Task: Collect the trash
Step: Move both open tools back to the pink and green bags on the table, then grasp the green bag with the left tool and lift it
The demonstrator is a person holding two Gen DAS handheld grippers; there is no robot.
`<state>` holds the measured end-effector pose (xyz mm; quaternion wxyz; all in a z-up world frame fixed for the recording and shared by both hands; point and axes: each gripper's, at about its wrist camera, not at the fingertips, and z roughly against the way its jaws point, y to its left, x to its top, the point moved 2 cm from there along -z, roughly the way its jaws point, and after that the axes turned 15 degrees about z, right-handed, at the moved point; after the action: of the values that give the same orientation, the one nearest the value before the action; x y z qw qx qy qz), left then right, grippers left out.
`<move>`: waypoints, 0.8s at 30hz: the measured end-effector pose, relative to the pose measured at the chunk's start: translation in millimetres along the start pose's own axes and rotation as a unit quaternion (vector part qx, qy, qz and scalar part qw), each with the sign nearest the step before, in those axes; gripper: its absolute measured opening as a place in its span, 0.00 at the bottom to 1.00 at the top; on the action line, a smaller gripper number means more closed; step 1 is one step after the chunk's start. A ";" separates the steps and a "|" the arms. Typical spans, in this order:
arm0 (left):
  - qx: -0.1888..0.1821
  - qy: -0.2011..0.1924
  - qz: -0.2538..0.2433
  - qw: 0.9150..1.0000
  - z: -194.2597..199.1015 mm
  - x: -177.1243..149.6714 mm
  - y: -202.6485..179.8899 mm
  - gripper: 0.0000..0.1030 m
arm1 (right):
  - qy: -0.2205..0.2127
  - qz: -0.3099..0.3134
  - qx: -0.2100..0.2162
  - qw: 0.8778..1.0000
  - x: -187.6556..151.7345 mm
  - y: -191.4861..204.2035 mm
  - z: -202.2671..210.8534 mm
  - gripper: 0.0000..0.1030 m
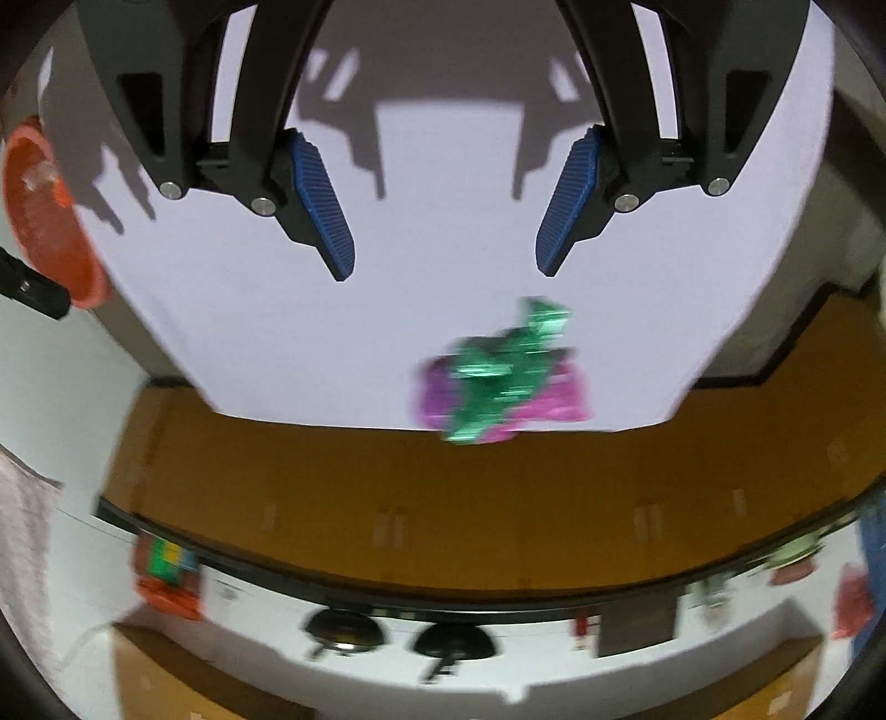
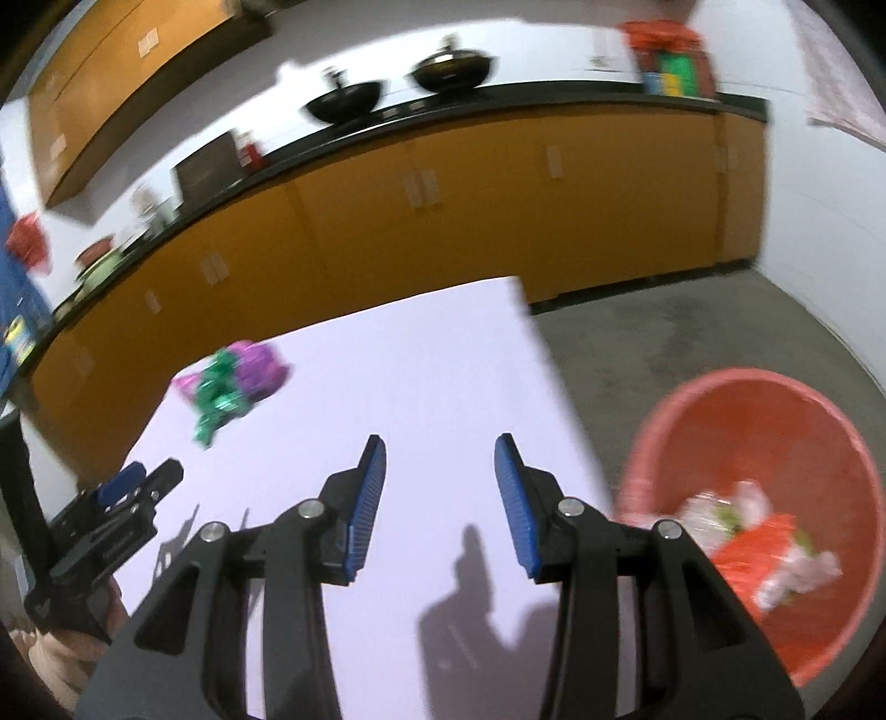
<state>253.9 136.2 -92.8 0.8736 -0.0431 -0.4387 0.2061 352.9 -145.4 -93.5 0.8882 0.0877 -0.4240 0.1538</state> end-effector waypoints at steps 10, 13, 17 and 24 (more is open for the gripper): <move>0.029 -0.003 0.029 0.999 -51.8 44.9 33.4 0.80 | 0.022 0.027 0.009 0.999 6.4 32.6 -22.8 0.40; 0.023 0.008 0.025 0.999 -76.2 57.5 28.3 0.80 | 0.035 0.023 -0.005 0.999 1.2 19.8 -29.7 0.40; 0.022 0.028 0.022 0.999 -101.3 65.1 22.6 0.78 | 0.045 0.015 -0.017 0.999 -3.1 5.5 -38.9 0.40; 0.011 0.052 0.033 0.998 -119.3 67.9 24.8 0.45 | 0.054 0.008 -0.018 0.998 -9.0 -2.9 -52.7 0.40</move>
<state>375.4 198.4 -121.2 0.8884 -0.0588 -0.3886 0.2372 386.8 -134.8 -133.5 0.9100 0.0596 -0.3787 0.1577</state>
